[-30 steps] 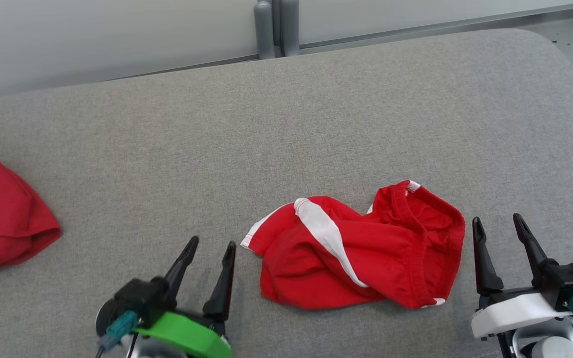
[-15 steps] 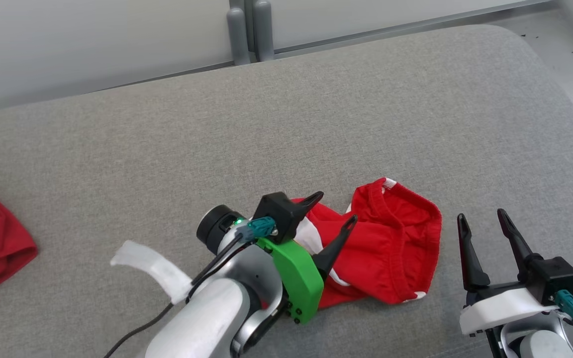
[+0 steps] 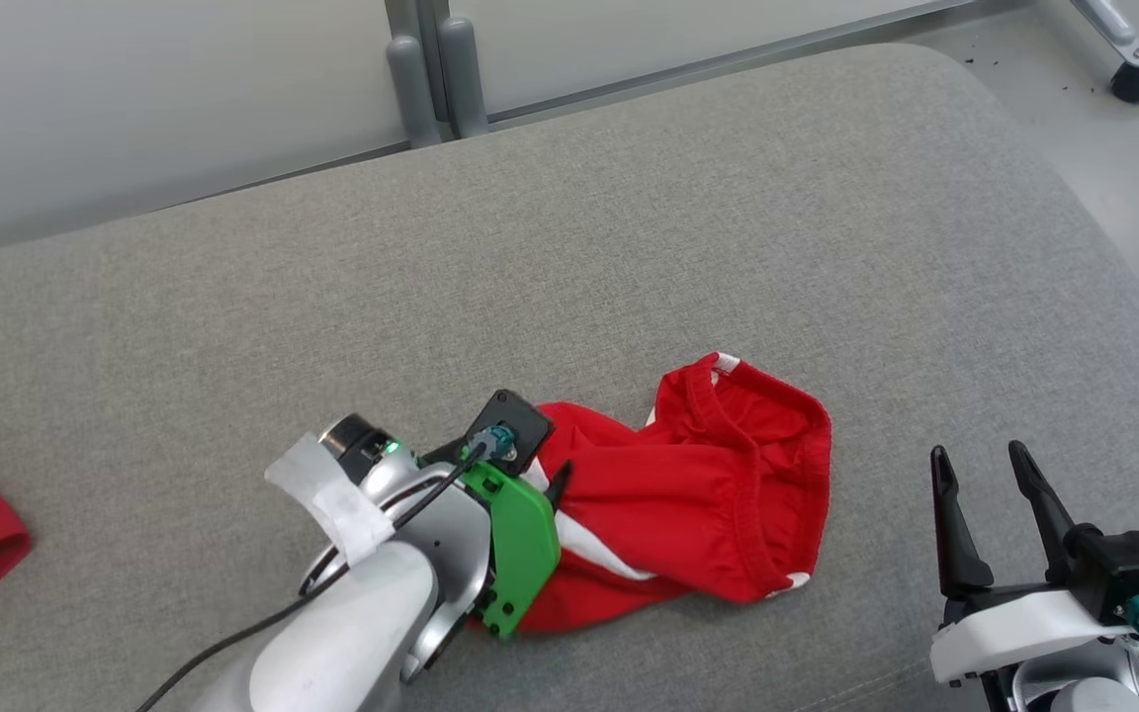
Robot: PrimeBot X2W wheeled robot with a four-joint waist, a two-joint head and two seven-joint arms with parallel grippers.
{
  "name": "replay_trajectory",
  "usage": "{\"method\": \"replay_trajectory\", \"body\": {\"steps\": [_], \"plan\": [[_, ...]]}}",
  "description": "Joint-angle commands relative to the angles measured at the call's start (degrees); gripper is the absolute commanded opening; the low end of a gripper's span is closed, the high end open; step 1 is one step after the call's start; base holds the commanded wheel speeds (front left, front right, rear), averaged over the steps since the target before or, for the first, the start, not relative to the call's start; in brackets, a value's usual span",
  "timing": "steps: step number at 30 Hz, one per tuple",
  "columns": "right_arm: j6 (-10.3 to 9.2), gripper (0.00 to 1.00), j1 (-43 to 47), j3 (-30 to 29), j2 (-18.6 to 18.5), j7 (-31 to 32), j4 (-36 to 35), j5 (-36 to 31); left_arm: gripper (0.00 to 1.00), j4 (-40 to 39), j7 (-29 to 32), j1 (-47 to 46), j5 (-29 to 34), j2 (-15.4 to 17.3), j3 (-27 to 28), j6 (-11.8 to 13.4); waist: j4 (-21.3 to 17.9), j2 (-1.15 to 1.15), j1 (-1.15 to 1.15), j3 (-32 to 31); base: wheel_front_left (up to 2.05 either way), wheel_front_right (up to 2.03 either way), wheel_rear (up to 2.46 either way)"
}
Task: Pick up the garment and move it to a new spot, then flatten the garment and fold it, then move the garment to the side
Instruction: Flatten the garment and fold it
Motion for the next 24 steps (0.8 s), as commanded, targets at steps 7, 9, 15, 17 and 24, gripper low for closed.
{"method": "replay_trajectory", "body": {"steps": [7,9,15,17,24], "plan": [[0.00,1.00,0.2,-0.8,-0.2,-0.2,-0.3,0.4,1.00,-3.0,0.7,6.8,-3.1,2.3,1.3,2.9,2.4,0.43,0.00,-0.9,0.00,0.00,0.00],[0.00,1.00,0.2,-0.9,-0.1,-0.2,-0.5,0.3,1.00,-4.3,0.3,8.4,-3.6,2.9,1.7,3.7,3.2,0.43,0.00,-0.8,0.00,0.00,0.00],[0.00,1.00,-0.3,-1.1,-0.1,-0.2,-0.6,-0.3,0.00,-8.3,-2.2,10.8,-5.8,3.1,4.1,5.3,5.6,0.43,0.00,0.0,0.00,0.00,0.00],[0.00,1.00,-0.7,-0.9,-0.1,-0.2,-0.6,-0.3,0.00,-9.2,-2.0,10.7,-6.5,3.1,4.5,5.4,6.0,0.43,0.00,0.3,0.00,0.00,0.00],[0.00,1.00,-2.7,0.1,-0.2,-0.2,-0.5,1.1,0.00,-11.0,0.6,9.5,-8.3,3.4,4.0,4.0,4.6,0.43,0.00,1.7,0.00,0.00,0.00]]}}
